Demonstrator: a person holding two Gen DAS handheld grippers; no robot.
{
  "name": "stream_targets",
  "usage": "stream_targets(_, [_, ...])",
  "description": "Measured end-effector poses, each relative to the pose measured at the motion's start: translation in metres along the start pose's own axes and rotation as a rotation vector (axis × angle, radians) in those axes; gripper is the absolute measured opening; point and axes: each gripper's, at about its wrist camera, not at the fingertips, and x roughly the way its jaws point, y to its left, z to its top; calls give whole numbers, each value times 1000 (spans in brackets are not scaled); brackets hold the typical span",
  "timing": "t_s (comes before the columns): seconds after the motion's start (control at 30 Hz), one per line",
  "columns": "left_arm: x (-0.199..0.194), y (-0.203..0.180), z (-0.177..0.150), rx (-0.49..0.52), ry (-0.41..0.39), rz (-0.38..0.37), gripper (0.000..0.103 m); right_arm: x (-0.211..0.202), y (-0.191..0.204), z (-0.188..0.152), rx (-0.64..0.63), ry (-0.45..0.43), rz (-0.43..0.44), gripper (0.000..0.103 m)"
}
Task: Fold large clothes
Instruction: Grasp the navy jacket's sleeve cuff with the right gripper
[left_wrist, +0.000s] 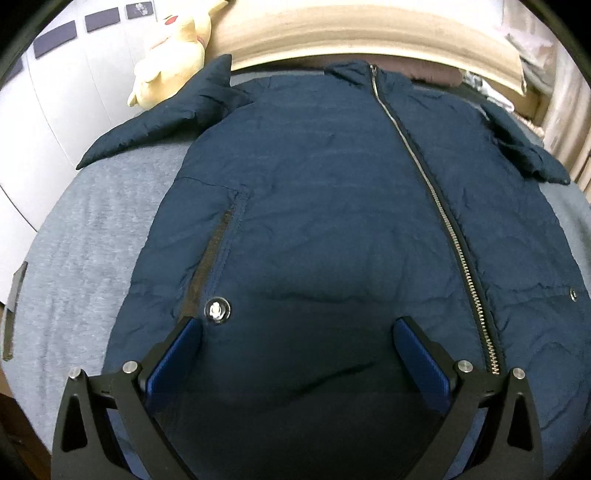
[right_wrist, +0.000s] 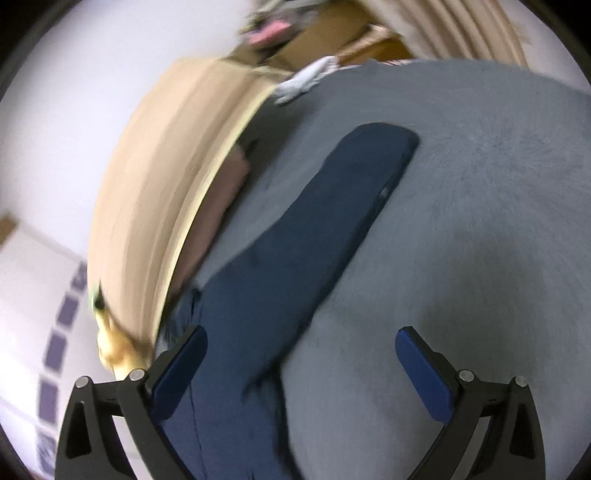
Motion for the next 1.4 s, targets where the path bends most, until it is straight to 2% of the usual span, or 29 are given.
stream_targets(0.13, [4,1,-5,-21,-55,-16,103,36,-23,47,139,-39,35,90])
stream_targets(0.27, [4,-1,-6,-27,-86,-6,103,68,-30,73,163,-46,4,88])
stream_targets(0.3, [4,-1,-6,-27,-93,-4,103,77,-32,78,172,-43,-7,85])
stream_targets(0.37, [5,0,-4,-30,-101,-5,103,92,-34,85,185,-42,-39,73])
stream_targets(0.43, [5,1,-4,-31,-106,-8,103,101,-40,93,193,-45,-64,51])
stream_targets(0.47, [5,1,-4,-32,-109,-8,103,108,-41,95,189,-43,-99,46])
stream_targets(0.53, [5,1,-5,-32,-113,-8,103,114,-39,99,170,-35,-147,22])
stream_targets(0.63, [4,1,-5,-33,-117,-10,103,108,-16,108,59,-52,-203,10])
stream_targets(0.8, [3,1,-7,-35,-121,-14,103,76,77,104,-168,-117,-149,7])
stream_targets(0.93, [2,2,-7,-39,-124,-23,103,48,164,76,-333,-142,-50,7])
stream_targets(1.0, [1,2,-7,-40,-126,-28,103,38,213,51,-431,-137,20,7])
stream_targets(1.1, [1,3,-8,-42,-129,-34,103,31,266,7,-534,-118,95,7])
stream_targets(1.23, [0,3,-9,-45,-132,-42,103,44,316,-64,-634,-50,161,7])
stream_targets(1.4, [-1,3,-9,-48,-136,-51,103,92,340,-143,-700,75,145,7])
